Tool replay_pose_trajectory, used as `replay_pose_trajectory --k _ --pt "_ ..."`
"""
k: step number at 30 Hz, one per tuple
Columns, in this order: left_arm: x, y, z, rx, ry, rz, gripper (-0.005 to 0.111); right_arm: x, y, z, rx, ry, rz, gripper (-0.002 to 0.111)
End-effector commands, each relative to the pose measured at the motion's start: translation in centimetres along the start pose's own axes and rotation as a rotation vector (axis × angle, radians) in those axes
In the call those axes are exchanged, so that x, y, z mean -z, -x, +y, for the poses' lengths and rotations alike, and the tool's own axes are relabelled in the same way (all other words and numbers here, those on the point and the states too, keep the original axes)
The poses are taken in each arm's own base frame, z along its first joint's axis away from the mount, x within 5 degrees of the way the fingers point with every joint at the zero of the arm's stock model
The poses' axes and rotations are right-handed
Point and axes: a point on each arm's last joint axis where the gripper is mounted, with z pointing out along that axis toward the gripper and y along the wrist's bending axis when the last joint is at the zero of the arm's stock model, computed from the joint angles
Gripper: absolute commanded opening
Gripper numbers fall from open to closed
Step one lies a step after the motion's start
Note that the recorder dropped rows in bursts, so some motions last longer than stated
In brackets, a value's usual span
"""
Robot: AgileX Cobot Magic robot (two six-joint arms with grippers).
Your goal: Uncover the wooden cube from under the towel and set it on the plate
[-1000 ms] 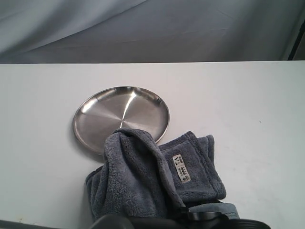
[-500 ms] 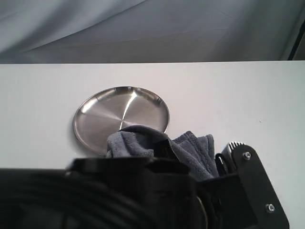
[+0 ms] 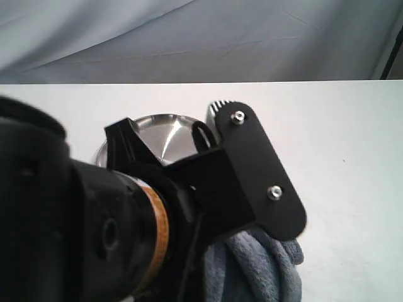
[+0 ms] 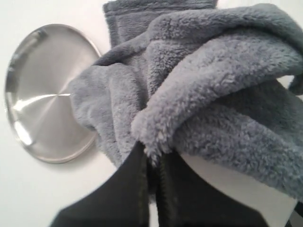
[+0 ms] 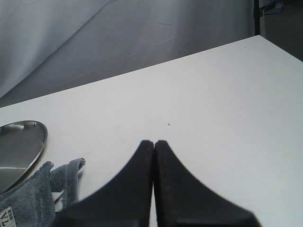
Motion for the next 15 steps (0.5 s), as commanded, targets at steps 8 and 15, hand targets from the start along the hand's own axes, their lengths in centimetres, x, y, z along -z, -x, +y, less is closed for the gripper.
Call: replay_pose_trajectory --k 8,15 --pt "1.7 -0.5 2.4 0.005 0.175 -0.051 0.000 -0.1 -0.1 -0.1 0.015 -0.003 0.005 0.000" --pt "2.0 -0.2 3.4 -0.036 0.284 -0.087 0.000 -0.1 -0.1 -0.1 0.015 -0.003 0.005 0.000"
